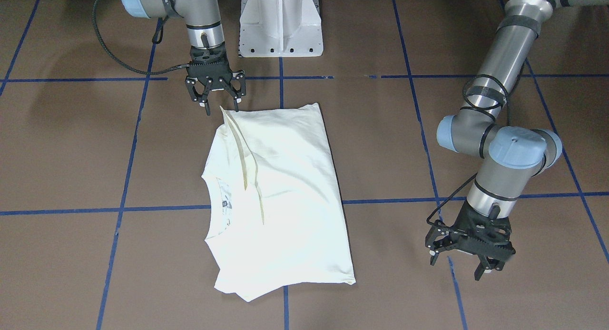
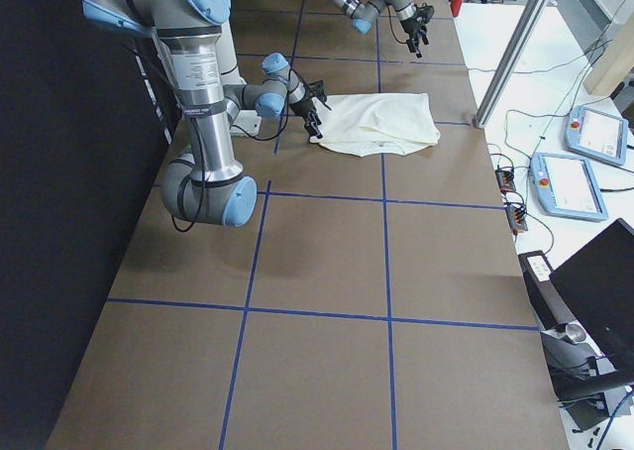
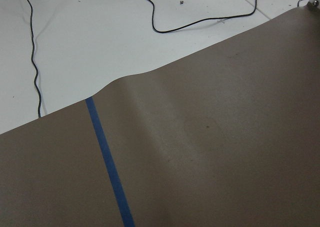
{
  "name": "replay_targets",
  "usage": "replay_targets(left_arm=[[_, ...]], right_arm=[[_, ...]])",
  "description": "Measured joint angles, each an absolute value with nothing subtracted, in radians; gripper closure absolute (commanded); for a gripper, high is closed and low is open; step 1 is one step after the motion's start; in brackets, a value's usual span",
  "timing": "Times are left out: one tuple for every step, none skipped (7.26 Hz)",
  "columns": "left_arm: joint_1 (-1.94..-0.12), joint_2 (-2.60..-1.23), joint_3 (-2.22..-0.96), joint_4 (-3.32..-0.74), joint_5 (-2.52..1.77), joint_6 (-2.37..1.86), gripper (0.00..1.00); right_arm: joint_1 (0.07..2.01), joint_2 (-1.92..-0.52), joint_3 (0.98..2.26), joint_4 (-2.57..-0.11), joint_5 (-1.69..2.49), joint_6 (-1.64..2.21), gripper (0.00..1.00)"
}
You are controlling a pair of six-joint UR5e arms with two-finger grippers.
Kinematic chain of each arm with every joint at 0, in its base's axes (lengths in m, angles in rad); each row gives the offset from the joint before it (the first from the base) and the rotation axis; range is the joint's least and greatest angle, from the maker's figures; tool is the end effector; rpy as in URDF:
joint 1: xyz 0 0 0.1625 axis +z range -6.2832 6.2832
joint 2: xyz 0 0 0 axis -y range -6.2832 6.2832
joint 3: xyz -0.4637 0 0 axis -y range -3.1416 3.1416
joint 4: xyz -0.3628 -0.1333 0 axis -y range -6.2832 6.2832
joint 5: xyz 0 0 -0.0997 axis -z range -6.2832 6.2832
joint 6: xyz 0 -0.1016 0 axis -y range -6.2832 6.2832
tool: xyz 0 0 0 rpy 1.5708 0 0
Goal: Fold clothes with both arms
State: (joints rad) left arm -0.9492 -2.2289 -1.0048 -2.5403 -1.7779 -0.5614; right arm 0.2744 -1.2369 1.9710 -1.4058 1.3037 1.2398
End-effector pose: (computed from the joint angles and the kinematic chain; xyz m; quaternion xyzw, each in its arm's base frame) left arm 0.3630 -0.6998 0.4574 0.3683 0.3548 0.0781 0.8558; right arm -0.4957 -0.3059 0.3405 0.2429 -0.3754 0.0326 0.8939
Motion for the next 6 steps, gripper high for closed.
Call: replay_targets(left_arm=[[-0.949,-2.229,-1.005,-2.54,-1.778,-0.561,0.0],[-0.949,-2.229,-1.005,-2.54,-1.778,-0.561,0.0],[-0.949,-2.229,-1.005,-2.54,-1.778,-0.561,0.0],[-0.949,-2.229,-1.005,-2.54,-1.778,-0.561,0.0],[-0.949,-2.228,-1.005,-2.54,-1.779,-0.561,0.0],[-0.948,-2.228,-1.005,-2.54,-1.782,-0.561,0.0]], right_arm=[[0.303,-1.208,1.953,-1.41,1.321,1.194,0.0],[0.323,-1.161,1.908,-1.415,1.329,1.164,0.0],[0.347,-1.1,1.842,-1.419,1.333,1.151,0.05],[0.378,-1.026,1.755,-1.422,1.337,1.15,0.2],[0.41,-0.955,1.665,-1.421,1.342,1.157,0.35],[0.437,-0.904,1.589,-1.417,1.349,1.163,0.54]])
